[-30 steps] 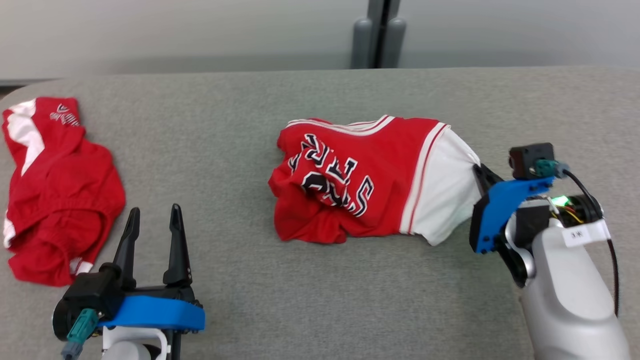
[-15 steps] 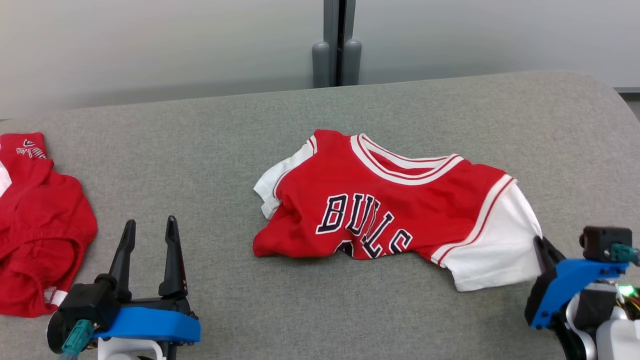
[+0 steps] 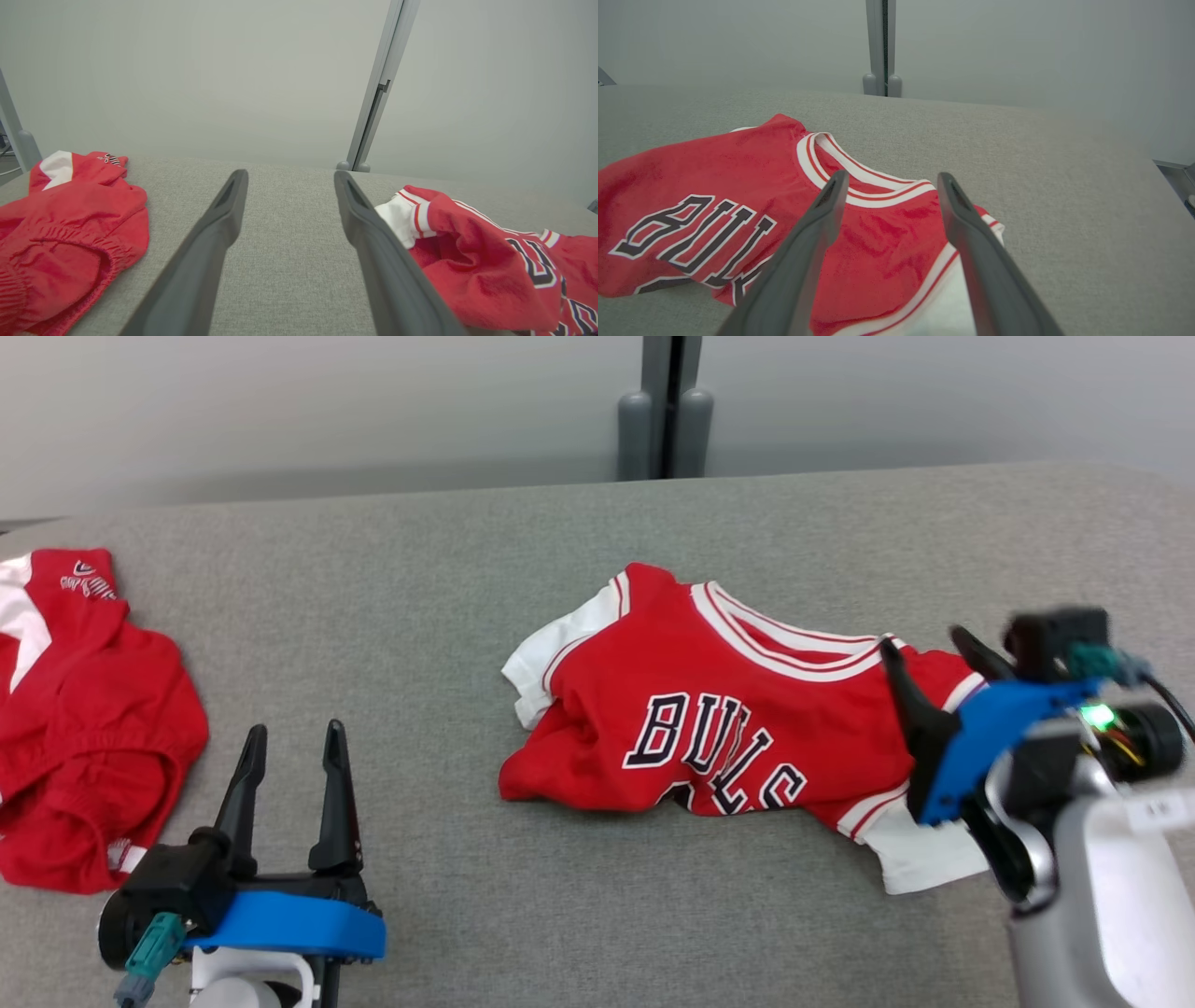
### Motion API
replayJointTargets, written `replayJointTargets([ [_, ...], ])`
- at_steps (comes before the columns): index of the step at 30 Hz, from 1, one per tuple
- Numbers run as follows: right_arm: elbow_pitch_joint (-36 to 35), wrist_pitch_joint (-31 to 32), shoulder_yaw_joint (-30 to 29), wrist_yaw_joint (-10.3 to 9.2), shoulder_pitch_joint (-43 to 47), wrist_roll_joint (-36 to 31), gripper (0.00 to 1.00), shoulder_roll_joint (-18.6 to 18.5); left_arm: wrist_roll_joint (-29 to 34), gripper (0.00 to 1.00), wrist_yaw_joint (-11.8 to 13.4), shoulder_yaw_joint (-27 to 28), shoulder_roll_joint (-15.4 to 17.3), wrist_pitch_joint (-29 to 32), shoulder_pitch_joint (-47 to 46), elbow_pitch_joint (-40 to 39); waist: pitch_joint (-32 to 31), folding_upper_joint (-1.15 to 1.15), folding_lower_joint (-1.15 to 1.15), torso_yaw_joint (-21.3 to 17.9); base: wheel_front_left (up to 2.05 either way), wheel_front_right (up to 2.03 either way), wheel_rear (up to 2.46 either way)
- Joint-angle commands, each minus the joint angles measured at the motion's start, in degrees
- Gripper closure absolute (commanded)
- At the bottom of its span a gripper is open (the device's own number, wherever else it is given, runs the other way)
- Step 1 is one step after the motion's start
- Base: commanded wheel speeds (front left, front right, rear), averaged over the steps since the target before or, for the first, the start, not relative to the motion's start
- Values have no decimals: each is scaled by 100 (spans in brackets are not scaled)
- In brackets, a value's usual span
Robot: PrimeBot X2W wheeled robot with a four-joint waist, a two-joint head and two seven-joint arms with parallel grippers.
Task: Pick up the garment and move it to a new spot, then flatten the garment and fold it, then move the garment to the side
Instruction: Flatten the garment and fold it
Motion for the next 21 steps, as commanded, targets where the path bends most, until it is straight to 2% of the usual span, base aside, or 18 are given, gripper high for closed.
replayJointTargets([
  [1, 116, 154, 152, 3, -253, 100, 0, -12, 19, 0, -24, -29, -19, -10, -110, -15, 119, 0, 0, 118, 0, 0, 0],
  [7, 1257, 749, 600, 3, -1561, 292, 0, -16, 99, 0, -95, -204, -97, -37, -447, -8, 574, 0, 0, 519, 0, 0, 0],
  [15, 2945, 1040, 172, 3, -2814, 43, 0, -15, 204, 0, -305, -527, -293, -87, -987, 144, 1235, 0, 0, 1190, 0, 0, 0],
  [21, 3740, 1152, -59, 3, -3185, -205, 0, -25, 229, 0, -412, -641, -435, -149, -1208, 315, 1393, 0, 0, 1466, 0, 0, 0],
])
